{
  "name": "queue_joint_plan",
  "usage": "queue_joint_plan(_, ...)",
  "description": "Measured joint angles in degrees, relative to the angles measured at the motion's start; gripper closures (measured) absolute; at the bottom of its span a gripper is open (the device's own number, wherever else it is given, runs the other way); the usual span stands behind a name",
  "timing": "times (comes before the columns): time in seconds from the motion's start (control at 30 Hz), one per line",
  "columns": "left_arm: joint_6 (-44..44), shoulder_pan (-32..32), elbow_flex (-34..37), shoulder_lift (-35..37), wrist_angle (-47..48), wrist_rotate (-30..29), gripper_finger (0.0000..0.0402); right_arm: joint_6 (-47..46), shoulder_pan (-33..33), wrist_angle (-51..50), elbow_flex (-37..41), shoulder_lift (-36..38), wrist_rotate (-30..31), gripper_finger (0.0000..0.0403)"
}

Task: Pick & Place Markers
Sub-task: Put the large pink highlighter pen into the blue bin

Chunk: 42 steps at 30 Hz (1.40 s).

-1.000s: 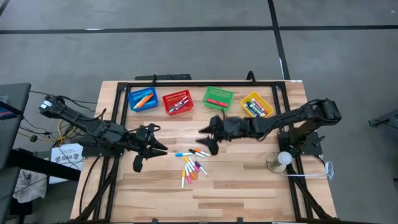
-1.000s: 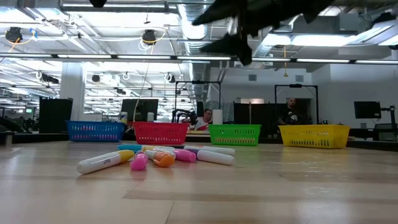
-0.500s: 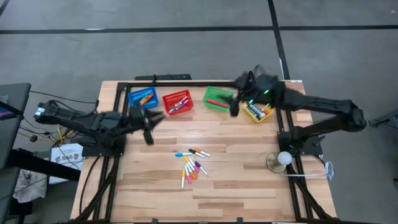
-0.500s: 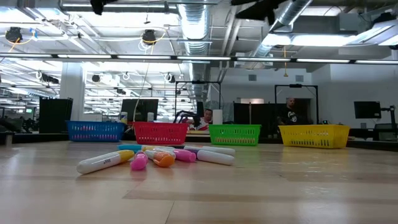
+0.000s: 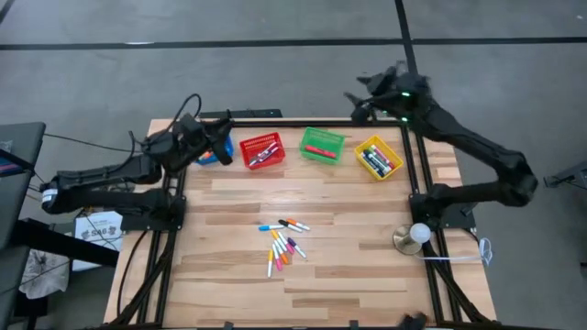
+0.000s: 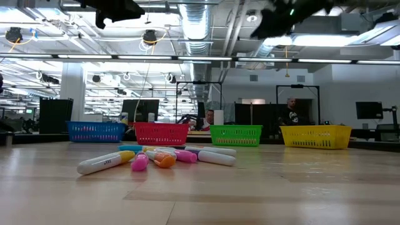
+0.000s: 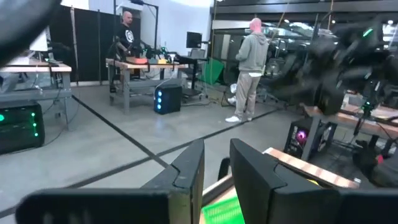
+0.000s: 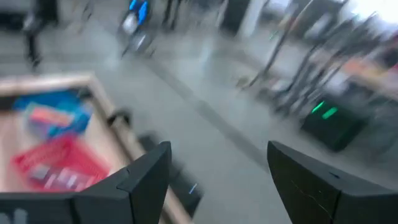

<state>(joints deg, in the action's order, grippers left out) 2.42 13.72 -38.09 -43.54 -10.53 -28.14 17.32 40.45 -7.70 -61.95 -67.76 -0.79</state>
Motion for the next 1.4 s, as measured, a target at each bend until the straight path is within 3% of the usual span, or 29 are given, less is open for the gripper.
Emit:
queue_joint_plan(0.17, 2.55, 3.88, 0.00, -0.01, 0.01, 2.67, 0.0325, -0.51, 0.53, -2.63, 0.08, -10.96, -6.23, 0.0148)
queue_joint_plan(0.37, 2.57, 3.89, 0.00, -0.01, 0.15, 3.54, 0.0325, -0.19, -1.28, -3.64, 0.08, -20.06, -12.19, 0.0148)
queue_joint_plan(0.7, 2.27, 3.64, 0.00, -0.01, 0.62, 3.36, 0.0325, 1.68, -4.31, -7.03, 0.08, -30.63, -12.37, 0.0148)
queue_joint_plan(0.83, 1.06, 3.64, 0.00, -0.41, 0.66, 3.34, 0.0325, 3.57, -4.33, -7.43, -0.43, -33.46, -11.06, 0.0164)
queue_joint_plan(1.1, 1.15, 4.12, 0.00, -1.82, 0.51, 2.86, 0.0325, 11.04, -4.02, -10.30, -1.82, -35.02, -11.29, 0.0233)
queue_joint_plan(1.4, 1.22, 4.12, 0.00, -1.91, 0.18, 2.86, 0.0325, 11.26, -4.35, -10.23, -1.82, -35.02, -11.45, 0.0277)
